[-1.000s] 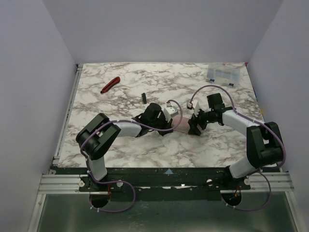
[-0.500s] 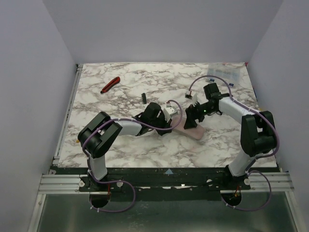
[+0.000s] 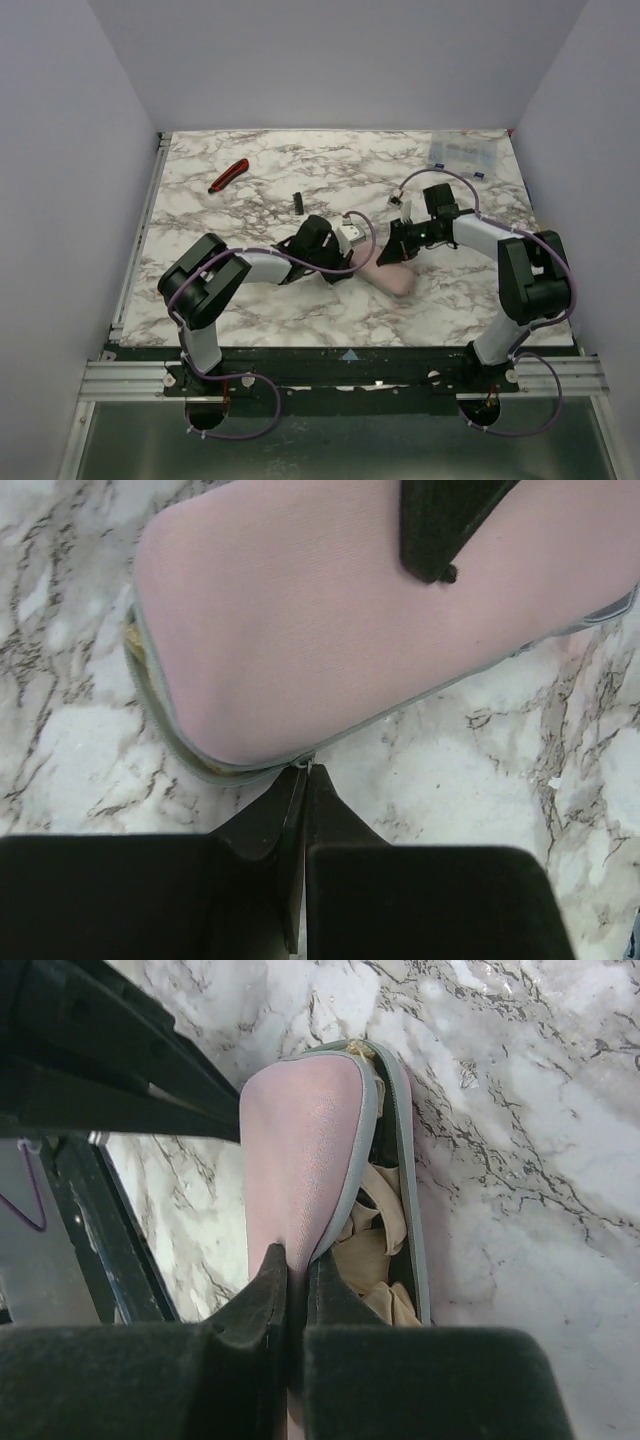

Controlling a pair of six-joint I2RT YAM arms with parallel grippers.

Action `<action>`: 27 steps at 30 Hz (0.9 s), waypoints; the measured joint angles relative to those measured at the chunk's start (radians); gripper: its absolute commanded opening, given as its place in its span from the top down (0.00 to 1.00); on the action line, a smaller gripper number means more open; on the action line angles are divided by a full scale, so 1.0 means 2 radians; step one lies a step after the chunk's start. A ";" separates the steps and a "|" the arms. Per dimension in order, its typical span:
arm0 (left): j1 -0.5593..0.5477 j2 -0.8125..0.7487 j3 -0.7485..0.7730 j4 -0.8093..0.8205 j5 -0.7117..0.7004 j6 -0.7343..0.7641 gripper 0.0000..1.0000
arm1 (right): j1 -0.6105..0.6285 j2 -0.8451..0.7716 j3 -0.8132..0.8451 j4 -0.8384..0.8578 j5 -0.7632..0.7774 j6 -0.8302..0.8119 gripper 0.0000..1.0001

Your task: Open the umbrella

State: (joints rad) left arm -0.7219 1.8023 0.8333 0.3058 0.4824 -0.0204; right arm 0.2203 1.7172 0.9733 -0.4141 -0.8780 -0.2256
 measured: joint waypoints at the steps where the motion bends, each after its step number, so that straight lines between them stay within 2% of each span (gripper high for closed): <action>1: -0.004 -0.001 0.000 0.000 -0.001 -0.001 1.00 | 0.000 -0.006 -0.011 0.017 -0.001 0.016 1.00; 7: -0.047 -0.002 0.000 0.001 -0.010 -0.004 1.00 | 0.001 -0.029 -0.059 0.102 0.009 0.107 1.00; 13: -0.074 0.000 0.017 -0.012 -0.020 -0.004 0.99 | 0.005 -0.030 -0.063 0.140 0.030 0.153 1.00; 14: -0.076 0.002 0.027 -0.025 -0.023 -0.002 0.92 | 0.005 -0.030 -0.063 0.142 0.032 0.155 1.00; 15: -0.076 0.003 0.035 -0.037 -0.026 0.002 0.76 | 0.004 -0.031 -0.063 0.144 0.035 0.156 1.00; 16: -0.075 0.003 0.038 -0.043 -0.027 0.005 0.65 | 0.004 -0.032 -0.063 0.145 0.037 0.156 0.99; 17: -0.074 0.002 0.038 -0.046 -0.026 0.013 0.56 | 0.004 -0.033 -0.063 0.145 0.038 0.154 0.93; 19: -0.069 -0.005 0.037 -0.056 -0.016 0.022 0.40 | 0.004 -0.034 -0.061 0.144 0.042 0.145 0.63; 20: -0.066 -0.011 0.035 -0.061 -0.008 0.029 0.33 | 0.004 -0.034 -0.057 0.139 0.042 0.137 0.53; 21: -0.059 -0.024 0.029 -0.067 0.003 0.037 0.14 | 0.004 -0.034 -0.051 0.131 0.042 0.129 0.47; 22: -0.052 -0.036 0.024 -0.073 0.010 0.040 0.02 | 0.005 -0.034 -0.044 0.122 0.045 0.118 0.43; 27: 0.004 -0.105 0.003 -0.104 0.043 0.060 0.01 | 0.004 -0.033 -0.012 0.079 0.044 0.072 0.39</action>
State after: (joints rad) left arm -0.7136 1.5932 0.8402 0.0971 0.5694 0.1005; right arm 0.2287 1.6516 0.9485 -0.2569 -0.7891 -0.0818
